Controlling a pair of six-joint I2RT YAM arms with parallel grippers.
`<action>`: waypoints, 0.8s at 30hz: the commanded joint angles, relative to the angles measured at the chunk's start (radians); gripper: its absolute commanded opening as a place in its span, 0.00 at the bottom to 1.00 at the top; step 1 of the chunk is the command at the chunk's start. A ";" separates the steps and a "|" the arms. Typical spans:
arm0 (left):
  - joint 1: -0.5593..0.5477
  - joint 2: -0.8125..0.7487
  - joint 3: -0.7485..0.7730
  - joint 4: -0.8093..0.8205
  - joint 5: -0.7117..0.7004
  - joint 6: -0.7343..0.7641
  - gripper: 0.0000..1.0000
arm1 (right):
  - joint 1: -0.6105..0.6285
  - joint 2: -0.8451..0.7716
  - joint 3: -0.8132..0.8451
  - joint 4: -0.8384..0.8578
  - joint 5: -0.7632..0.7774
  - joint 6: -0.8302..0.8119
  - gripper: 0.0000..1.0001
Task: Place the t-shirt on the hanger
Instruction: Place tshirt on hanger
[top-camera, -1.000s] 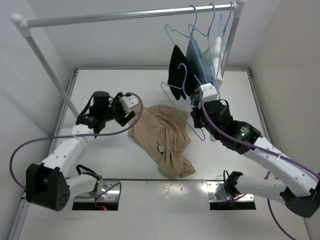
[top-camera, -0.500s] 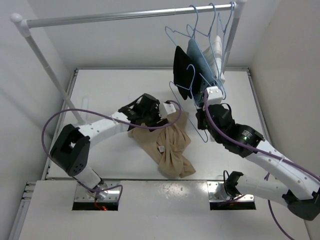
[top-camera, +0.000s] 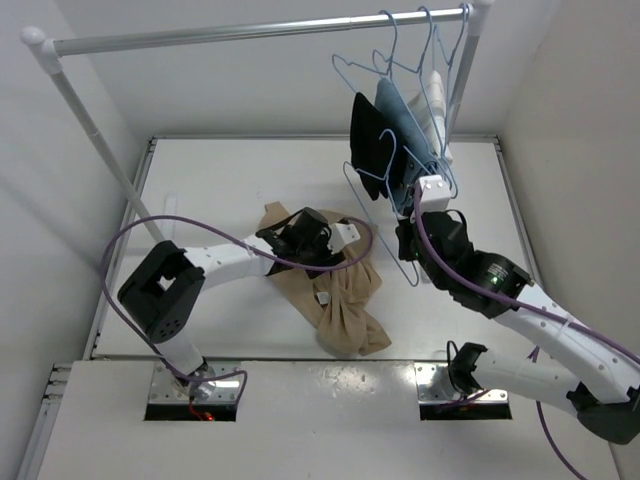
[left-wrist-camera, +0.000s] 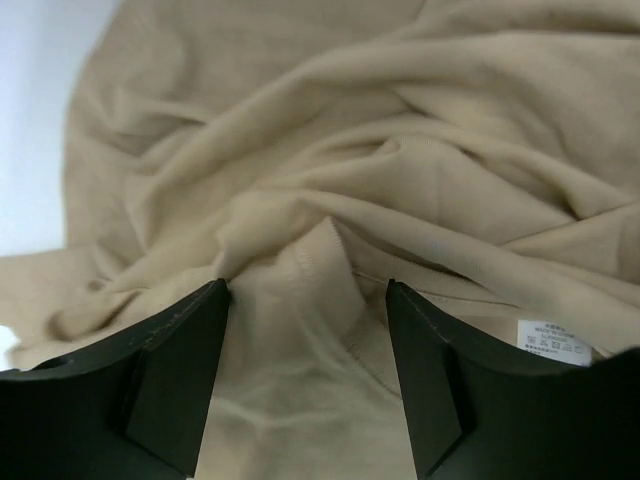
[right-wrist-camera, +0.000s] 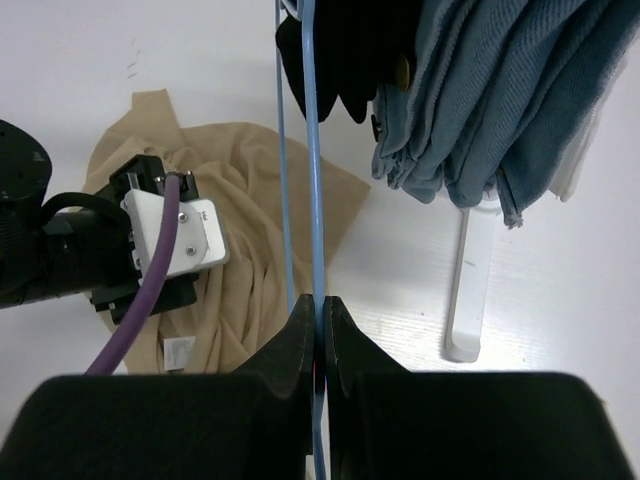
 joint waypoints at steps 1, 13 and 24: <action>-0.007 0.012 -0.007 0.034 -0.013 -0.039 0.68 | -0.004 -0.014 -0.008 0.005 0.043 0.013 0.00; -0.007 -0.020 0.022 -0.047 0.025 -0.048 0.28 | -0.004 -0.036 -0.008 -0.013 0.034 0.013 0.00; 0.089 -0.064 0.218 -0.306 0.145 -0.114 0.15 | -0.004 -0.036 0.084 -0.201 -0.177 -0.035 0.00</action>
